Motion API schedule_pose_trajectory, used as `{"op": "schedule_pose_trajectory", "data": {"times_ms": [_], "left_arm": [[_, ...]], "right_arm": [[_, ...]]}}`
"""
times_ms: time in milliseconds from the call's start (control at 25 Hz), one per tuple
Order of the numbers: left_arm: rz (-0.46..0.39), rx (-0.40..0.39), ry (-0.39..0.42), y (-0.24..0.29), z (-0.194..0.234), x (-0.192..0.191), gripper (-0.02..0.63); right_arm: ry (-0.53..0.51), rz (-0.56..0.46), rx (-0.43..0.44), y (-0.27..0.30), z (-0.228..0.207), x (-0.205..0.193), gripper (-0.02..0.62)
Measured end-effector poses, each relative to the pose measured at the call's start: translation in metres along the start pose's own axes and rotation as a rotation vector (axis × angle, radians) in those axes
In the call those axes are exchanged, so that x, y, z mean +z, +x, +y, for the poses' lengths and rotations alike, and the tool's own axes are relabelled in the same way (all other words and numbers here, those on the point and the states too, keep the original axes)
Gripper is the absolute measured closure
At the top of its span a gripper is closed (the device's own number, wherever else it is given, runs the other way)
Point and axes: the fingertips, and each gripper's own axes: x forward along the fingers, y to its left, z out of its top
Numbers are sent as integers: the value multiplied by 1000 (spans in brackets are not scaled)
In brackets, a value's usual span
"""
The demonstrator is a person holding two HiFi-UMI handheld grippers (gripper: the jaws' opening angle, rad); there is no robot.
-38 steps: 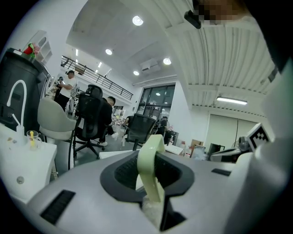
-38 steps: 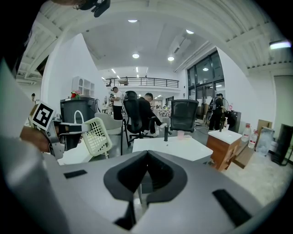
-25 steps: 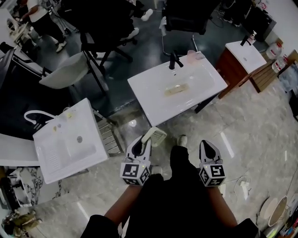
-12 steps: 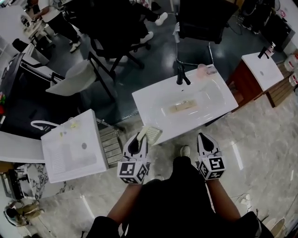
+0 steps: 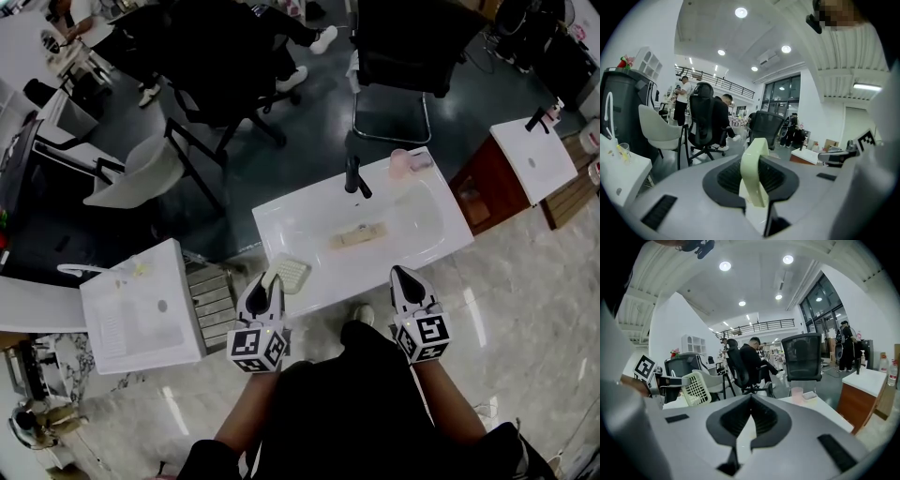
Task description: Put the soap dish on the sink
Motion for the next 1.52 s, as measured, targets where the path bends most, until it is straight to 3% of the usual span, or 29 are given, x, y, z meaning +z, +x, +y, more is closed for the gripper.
{"op": "schedule_pose_trajectory", "data": {"times_ms": [200,400,640,920,1080,1520], "left_arm": [[21,25,-9,32,-11,0,529],[39,15,78,60,-35,1,529],[44,79,-76,93,-31,-17,529],[64,128,-124,140,-24,-40,529],[83,138,-111,163,-16,-48,529],[78,183,-281,235,23,-81,529]], "right_arm": [[4,2,50,17,-21,11,598],[1,15,91,28,-36,10,598],[2,20,135,31,-51,8,598],[-2,21,139,44,-69,10,598],[8,45,128,55,-74,3,598],[-58,116,135,98,-81,-4,598]]}}
